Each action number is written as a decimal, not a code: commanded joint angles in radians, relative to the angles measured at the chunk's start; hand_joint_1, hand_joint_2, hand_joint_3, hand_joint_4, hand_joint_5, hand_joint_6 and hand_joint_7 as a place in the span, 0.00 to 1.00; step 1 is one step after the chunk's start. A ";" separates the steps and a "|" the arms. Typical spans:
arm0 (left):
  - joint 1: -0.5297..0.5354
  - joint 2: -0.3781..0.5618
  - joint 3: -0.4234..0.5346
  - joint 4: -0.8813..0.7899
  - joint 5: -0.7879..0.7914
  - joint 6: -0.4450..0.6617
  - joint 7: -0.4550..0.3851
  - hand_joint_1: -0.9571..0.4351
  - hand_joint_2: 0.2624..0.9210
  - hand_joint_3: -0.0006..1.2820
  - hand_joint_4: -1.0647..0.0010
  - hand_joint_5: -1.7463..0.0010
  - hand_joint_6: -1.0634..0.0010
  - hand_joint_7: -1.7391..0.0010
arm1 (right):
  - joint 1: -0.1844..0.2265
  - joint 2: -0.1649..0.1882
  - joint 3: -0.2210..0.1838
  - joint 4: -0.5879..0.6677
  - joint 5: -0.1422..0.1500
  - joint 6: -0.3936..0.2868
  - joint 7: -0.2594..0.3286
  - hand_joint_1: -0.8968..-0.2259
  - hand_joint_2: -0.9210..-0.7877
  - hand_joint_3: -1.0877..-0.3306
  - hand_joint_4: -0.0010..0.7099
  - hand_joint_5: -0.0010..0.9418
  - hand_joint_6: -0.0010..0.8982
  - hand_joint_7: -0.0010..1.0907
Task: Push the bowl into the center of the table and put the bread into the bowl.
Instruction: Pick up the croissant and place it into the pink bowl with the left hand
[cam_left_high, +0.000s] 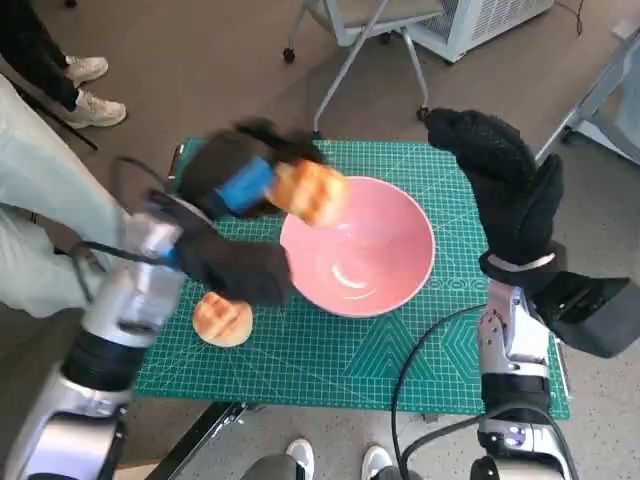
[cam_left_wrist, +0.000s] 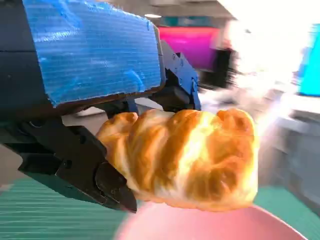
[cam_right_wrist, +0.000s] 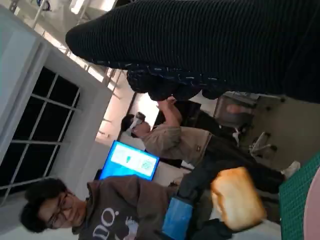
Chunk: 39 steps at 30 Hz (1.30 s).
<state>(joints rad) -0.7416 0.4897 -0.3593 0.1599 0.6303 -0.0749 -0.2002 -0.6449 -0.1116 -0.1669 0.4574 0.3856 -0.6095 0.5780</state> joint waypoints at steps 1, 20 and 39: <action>-0.015 -0.043 -0.046 0.053 0.018 -0.013 -0.038 0.69 0.99 0.01 0.25 0.42 0.37 0.34 | 0.036 -0.006 -0.004 -0.003 0.004 0.007 0.008 0.36 0.00 0.47 0.28 0.00 0.01 0.56; -0.025 -0.089 -0.096 0.068 0.030 0.183 -0.328 0.64 0.83 0.01 0.83 0.97 0.72 0.97 | 0.070 -0.013 -0.014 -0.038 0.012 0.024 0.002 0.37 0.00 0.49 0.28 0.00 0.05 0.52; 0.067 0.028 0.052 -0.163 -0.082 0.126 -0.387 0.56 0.77 0.00 0.90 1.00 0.77 1.00 | 0.064 0.008 -0.006 -0.035 -0.006 0.020 -0.022 0.37 0.00 0.48 0.28 0.00 0.06 0.50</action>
<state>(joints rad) -0.7120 0.4747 -0.3538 0.0797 0.5717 0.0275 -0.5602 -0.6006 -0.1101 -0.1773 0.4175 0.3889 -0.5975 0.5660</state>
